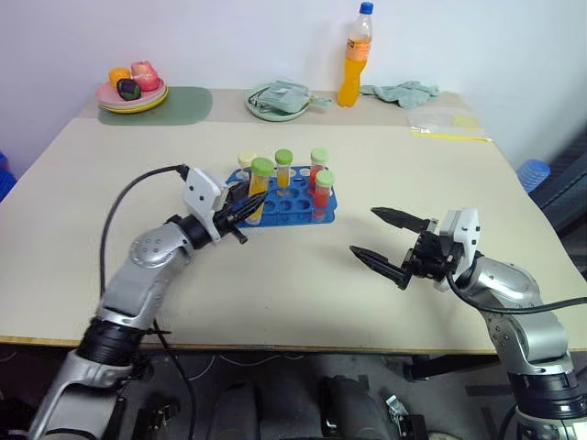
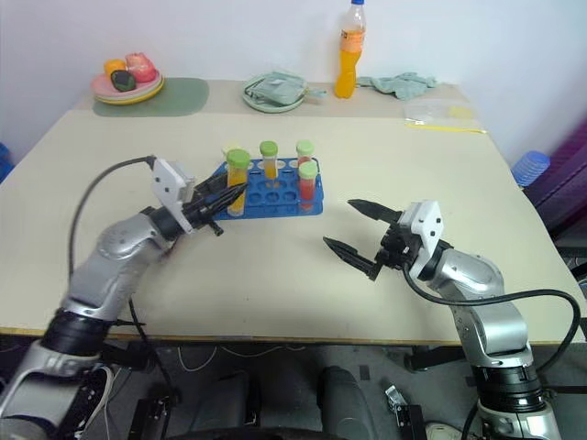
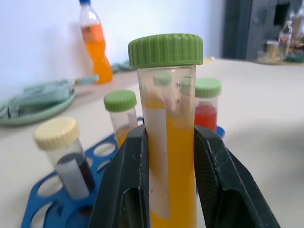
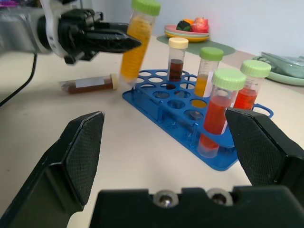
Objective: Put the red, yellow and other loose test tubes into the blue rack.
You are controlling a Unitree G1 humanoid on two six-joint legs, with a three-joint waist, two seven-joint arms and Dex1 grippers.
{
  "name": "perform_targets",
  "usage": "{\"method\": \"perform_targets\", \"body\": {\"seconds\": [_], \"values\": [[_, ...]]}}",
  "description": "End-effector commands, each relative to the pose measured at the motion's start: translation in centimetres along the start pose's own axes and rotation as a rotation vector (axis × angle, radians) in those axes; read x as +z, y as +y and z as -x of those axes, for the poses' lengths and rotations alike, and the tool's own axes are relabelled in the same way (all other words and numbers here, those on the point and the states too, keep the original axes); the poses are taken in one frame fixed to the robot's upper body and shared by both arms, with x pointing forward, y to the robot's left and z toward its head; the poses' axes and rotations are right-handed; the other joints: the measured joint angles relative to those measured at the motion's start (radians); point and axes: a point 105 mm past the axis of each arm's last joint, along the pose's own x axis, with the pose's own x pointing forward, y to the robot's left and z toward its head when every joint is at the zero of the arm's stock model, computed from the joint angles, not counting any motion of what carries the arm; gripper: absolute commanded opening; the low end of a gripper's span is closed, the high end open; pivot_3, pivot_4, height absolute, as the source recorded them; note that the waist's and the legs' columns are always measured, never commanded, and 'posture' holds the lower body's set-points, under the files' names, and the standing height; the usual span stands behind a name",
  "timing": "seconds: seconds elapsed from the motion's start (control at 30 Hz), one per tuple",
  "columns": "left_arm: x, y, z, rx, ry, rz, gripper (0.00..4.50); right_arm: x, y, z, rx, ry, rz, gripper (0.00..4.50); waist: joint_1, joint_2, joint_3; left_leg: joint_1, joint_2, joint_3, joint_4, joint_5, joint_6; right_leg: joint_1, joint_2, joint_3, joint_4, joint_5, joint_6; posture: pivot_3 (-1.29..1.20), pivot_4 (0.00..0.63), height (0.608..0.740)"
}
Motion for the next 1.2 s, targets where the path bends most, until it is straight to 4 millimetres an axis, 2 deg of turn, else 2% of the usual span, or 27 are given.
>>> {"method": "perform_targets", "body": {"seconds": [0.03,0.13,0.23,0.43,0.6,0.83,1.2], "values": [[1.0,-0.6,-1.7,-0.005,-0.134,-0.118,0.74,2.2,-0.7,0.4,-0.040,-0.041,0.072,4.50,0.007,0.000,0.000,0.000,0.000,0.000,0.000,0.000,0.001,0.000,0.000,0.000,0.000,0.000,0.000,0.00,0.150,0.740],[0.7,-1.7,-3.1,0.016,-0.197,-0.074,0.74,2.4,-0.9,0.5,-0.060,-0.040,0.070,4.50,0.010,0.000,0.000,-0.001,0.000,0.000,0.001,-0.001,0.002,0.001,0.000,0.000,-0.001,0.002,0.003,0.00,0.150,0.740],[0.3,-2.9,-3.8,-0.023,-0.213,-0.130,0.74,2.4,-1.0,0.5,-0.069,-0.038,0.067,4.50,0.007,0.000,0.000,-0.001,0.000,0.001,0.002,-0.002,0.004,0.001,0.000,0.000,-0.002,0.002,0.004,0.00,0.150,0.740],[-0.8,-2.3,-4.1,0.031,-0.218,-0.172,0.74,2.6,-1.3,0.5,-0.083,-0.034,0.072,4.50,0.006,0.000,0.000,0.000,0.000,0.000,0.002,-0.003,0.005,0.001,0.000,0.000,-0.002,0.003,0.005,0.00,0.150,0.740],[-0.5,-1.6,-4.5,0.079,-0.230,-0.232,0.74,2.6,-1.4,0.5,-0.089,-0.034,0.076,4.50,0.007,0.000,0.000,0.000,0.000,0.000,0.002,-0.003,0.005,0.001,0.000,0.000,-0.002,0.003,0.005,0.00,0.150,0.740],[-1.9,-2.0,-4.9,0.071,-0.196,-0.233,0.74,2.7,-1.5,0.3,-0.102,-0.039,0.078,4.50,0.007,0.000,0.000,0.000,0.000,0.000,0.002,-0.003,0.005,0.002,0.000,0.000,-0.002,0.004,0.007,0.00,0.150,0.740],[-3.0,-2.6,-5.2,0.065,-0.178,-0.193,0.74,2.9,-1.6,0.5,-0.120,-0.040,0.083,4.50,0.007,0.000,0.000,0.000,0.000,0.000,0.002,-0.003,0.005,0.002,0.000,0.000,-0.002,0.004,0.007,0.00,0.150,0.740]]}}
